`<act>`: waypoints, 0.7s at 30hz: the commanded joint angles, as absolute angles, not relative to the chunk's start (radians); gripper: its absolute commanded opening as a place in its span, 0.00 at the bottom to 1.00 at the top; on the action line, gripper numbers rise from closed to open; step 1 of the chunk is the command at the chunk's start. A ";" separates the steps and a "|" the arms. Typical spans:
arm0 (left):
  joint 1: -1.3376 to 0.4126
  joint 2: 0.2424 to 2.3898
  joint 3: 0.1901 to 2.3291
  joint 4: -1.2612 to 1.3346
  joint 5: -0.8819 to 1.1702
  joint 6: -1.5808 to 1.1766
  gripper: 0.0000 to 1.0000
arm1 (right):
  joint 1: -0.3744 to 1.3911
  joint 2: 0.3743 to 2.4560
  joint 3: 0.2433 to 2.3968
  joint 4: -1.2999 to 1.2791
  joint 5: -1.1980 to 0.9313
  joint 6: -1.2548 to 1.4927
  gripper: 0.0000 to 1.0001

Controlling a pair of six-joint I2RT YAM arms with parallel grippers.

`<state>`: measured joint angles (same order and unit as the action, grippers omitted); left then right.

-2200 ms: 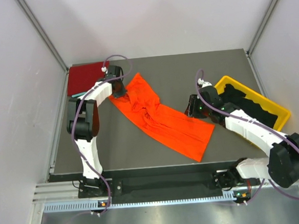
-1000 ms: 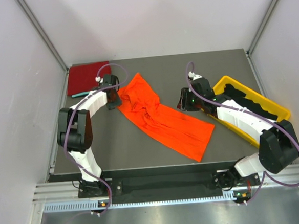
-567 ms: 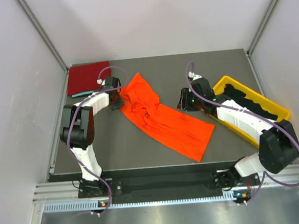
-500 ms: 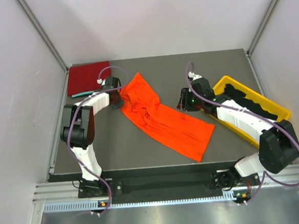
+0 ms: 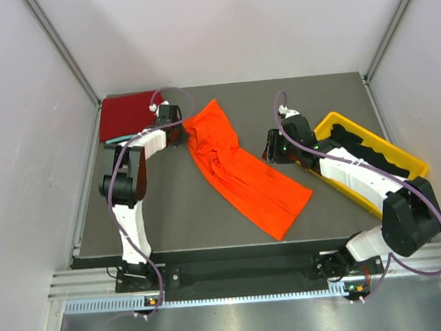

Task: Fold and stack the t-shirts
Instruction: Fold the tshirt

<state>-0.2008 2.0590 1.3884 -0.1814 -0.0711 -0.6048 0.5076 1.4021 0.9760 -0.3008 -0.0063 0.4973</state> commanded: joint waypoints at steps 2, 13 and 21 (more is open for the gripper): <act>-0.198 2.196 1.500 -0.040 0.066 -0.610 0.00 | 0.522 1.419 1.002 -0.239 0.025 0.491 0.47; -0.196 2.548 1.965 0.058 0.262 -0.612 0.06 | 0.520 1.485 1.014 -0.141 0.064 0.515 0.46; -0.186 2.360 1.858 0.066 0.262 -0.572 0.41 | 0.520 1.506 1.045 -0.187 0.042 0.489 0.46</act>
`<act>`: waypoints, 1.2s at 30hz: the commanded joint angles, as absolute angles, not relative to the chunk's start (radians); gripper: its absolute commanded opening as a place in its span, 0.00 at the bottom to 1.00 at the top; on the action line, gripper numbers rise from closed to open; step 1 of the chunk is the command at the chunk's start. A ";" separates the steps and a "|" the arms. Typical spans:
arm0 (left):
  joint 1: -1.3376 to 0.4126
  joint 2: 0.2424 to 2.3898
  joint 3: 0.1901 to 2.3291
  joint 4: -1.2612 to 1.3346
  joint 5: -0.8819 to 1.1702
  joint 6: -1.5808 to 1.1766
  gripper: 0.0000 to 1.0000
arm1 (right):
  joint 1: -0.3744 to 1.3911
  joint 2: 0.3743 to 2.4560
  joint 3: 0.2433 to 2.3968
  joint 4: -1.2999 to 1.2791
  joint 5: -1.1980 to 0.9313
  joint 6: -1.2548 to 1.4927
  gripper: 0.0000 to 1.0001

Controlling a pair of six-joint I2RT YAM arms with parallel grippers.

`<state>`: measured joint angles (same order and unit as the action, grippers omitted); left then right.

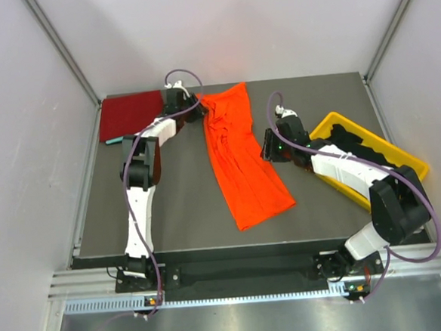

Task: Fold and stack the t-shirts
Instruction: Fold the tshirt

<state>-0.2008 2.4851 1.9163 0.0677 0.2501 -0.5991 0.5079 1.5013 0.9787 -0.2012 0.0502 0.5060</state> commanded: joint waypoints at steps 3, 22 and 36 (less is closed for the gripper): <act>-0.170 2.306 1.882 0.005 0.246 -0.569 0.43 | 0.520 1.488 1.049 -0.238 0.034 0.479 0.46; -0.494 1.298 0.775 -0.250 0.172 -0.780 0.42 | 0.465 1.259 0.896 -0.517 -0.052 0.422 0.39; -0.824 1.276 0.485 0.069 0.038 -1.039 0.45 | 0.448 1.275 0.700 -0.488 -0.037 0.437 0.43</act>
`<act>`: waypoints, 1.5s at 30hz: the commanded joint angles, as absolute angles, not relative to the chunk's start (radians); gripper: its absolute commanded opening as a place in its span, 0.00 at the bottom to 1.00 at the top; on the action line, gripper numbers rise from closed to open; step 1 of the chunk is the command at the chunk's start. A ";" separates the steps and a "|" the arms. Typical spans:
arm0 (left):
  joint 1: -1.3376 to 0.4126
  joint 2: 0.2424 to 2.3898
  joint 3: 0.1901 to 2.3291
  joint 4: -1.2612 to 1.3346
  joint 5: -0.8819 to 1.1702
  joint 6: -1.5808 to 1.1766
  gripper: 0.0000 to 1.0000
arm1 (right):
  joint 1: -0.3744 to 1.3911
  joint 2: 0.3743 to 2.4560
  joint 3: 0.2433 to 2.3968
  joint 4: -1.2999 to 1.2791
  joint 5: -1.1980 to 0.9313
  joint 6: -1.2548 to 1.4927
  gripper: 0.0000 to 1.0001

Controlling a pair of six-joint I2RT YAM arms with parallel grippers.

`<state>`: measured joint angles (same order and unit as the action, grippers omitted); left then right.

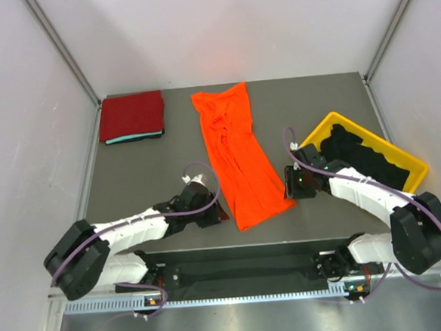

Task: Fold and stack the t-shirts
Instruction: Fold the tshirt

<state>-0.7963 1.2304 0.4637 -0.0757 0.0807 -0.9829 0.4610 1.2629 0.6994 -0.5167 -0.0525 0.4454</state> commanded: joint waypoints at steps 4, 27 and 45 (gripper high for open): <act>-0.854 1.341 0.503 0.090 0.031 -1.048 0.45 | 0.428 1.304 0.692 -0.477 -0.037 0.428 0.43; -0.894 1.427 0.664 -0.161 -0.098 -0.948 0.00 | 0.451 1.214 0.468 -0.321 -0.202 0.618 0.00; -0.896 1.246 0.583 -0.443 -0.071 -0.894 0.00 | 0.857 1.016 0.339 -0.310 0.063 1.049 0.04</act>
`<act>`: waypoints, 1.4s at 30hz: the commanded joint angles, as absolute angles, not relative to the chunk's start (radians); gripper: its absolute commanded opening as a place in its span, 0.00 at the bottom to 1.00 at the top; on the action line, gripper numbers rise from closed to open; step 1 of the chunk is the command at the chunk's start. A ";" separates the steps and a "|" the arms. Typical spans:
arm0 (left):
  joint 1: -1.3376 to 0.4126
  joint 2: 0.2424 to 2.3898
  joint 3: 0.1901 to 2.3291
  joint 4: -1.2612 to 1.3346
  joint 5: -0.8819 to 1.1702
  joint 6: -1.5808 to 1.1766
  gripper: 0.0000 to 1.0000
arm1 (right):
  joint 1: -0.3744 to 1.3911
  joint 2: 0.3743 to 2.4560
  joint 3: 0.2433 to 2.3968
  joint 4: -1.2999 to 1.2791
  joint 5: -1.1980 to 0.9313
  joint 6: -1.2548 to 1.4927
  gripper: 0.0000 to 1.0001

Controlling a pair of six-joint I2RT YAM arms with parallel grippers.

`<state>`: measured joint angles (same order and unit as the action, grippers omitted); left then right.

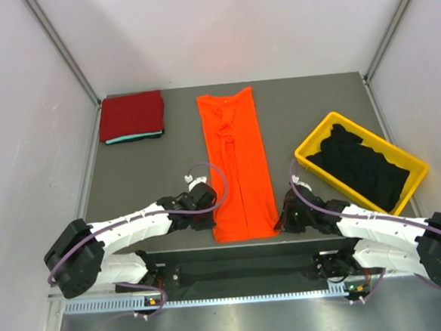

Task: Fold and stack the t-shirts
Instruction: Fold the tshirt

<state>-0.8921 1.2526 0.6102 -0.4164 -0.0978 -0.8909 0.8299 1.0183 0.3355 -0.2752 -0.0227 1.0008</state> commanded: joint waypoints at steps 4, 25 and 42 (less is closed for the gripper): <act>-0.896 1.232 0.548 -0.443 -0.064 -0.920 0.04 | 0.867 0.976 0.339 -0.327 0.074 1.060 0.07; -0.890 1.112 0.644 -0.480 -0.011 -0.856 0.39 | 1.014 1.161 0.710 -0.439 0.218 0.894 0.30; -0.893 1.039 0.408 -0.292 0.140 -0.962 0.28 | 1.153 1.509 0.821 -0.331 0.216 0.930 0.29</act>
